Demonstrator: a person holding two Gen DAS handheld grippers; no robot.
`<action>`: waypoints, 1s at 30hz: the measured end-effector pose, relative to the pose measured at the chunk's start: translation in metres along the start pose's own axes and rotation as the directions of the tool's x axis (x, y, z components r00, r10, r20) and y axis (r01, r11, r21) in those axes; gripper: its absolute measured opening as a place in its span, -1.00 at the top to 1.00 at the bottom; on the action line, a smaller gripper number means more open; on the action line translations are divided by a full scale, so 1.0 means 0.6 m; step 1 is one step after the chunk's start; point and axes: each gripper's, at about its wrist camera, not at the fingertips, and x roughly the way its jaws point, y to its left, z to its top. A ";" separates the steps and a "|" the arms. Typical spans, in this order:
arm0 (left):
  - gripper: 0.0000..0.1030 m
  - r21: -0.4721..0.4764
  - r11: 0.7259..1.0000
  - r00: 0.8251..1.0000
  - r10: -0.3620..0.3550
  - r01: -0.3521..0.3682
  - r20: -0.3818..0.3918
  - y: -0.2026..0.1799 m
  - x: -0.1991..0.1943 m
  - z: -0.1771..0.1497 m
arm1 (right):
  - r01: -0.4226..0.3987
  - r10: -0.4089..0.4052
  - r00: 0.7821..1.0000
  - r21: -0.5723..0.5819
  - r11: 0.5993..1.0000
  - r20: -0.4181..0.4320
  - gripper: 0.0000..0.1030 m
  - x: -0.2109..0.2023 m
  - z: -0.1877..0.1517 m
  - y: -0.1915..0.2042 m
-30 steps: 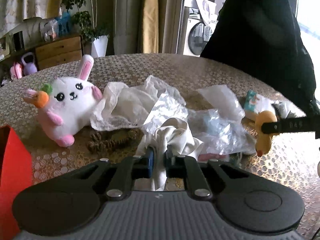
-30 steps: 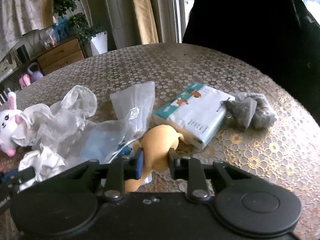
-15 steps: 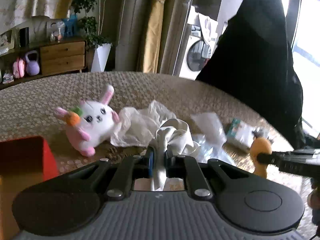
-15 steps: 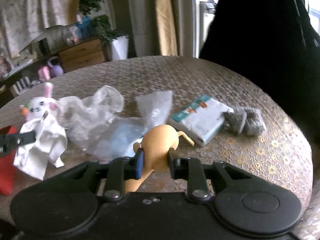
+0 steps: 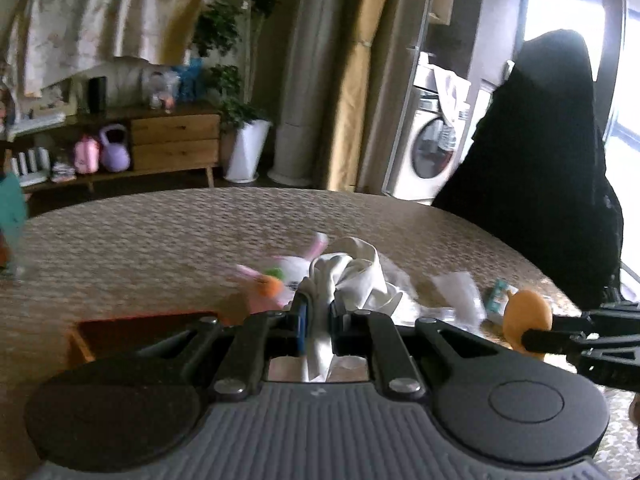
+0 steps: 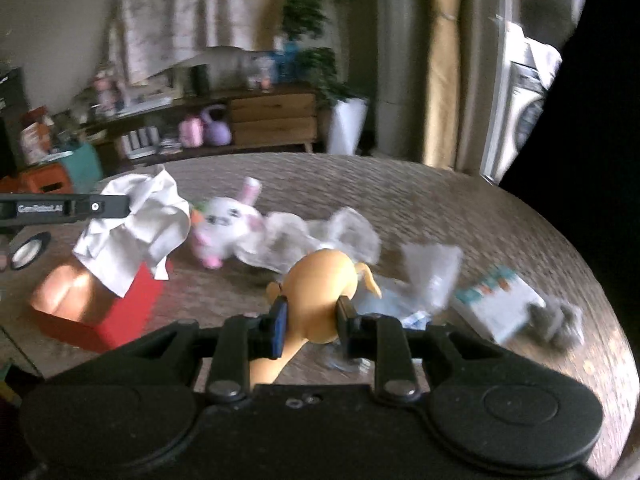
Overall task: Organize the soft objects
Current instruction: 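Carry the white cloth with the left tool while the right tool carries the duck to the red box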
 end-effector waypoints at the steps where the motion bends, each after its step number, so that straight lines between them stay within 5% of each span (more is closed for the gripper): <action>1: 0.79 0.001 1.000 1.000 0.016 -0.016 0.004 0.010 -0.008 0.002 | -0.008 0.008 1.000 -0.013 1.000 0.003 0.52 0.001 0.007 0.011; 15: 0.79 -0.026 0.983 0.983 0.184 -0.184 0.011 0.155 -0.052 0.013 | -0.192 0.193 0.981 -0.194 0.962 -0.012 0.51 0.061 0.088 0.188; 30: 0.79 -0.037 0.976 0.963 0.206 -0.216 -0.174 0.245 0.060 -0.020 | -0.262 0.223 0.961 -0.288 0.921 -0.163 0.51 0.216 0.091 0.318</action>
